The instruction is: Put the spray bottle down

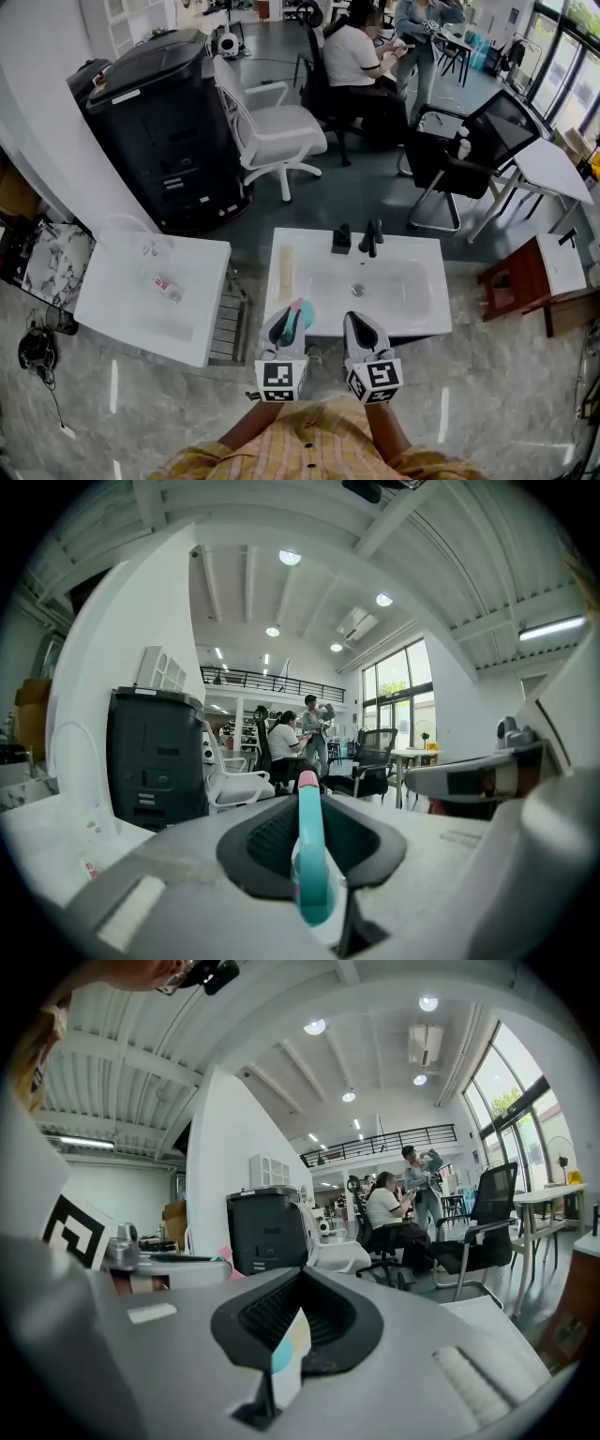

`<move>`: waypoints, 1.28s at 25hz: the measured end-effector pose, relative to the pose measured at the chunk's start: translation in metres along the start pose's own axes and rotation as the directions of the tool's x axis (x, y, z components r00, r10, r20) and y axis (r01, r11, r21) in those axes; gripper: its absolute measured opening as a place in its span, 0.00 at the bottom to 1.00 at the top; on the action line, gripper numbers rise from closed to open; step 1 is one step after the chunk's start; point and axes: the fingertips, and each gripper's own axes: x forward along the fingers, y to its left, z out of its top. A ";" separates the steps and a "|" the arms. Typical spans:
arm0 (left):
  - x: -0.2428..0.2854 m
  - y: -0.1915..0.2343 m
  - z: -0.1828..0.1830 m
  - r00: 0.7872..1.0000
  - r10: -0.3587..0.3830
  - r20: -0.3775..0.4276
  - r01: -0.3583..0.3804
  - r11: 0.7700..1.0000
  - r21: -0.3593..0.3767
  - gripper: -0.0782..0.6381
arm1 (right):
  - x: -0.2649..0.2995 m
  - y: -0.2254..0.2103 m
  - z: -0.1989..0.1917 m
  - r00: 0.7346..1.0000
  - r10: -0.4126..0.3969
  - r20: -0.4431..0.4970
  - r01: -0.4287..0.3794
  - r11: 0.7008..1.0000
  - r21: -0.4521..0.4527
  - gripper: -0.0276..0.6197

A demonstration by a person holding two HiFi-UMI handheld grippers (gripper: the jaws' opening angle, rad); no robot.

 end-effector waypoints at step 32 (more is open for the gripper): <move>0.223 0.040 -0.019 0.989 0.027 -0.143 -0.027 1.000 0.003 0.21 | 0.150 -0.117 -0.007 0.996 0.065 -0.053 -0.061 0.994 0.088 0.04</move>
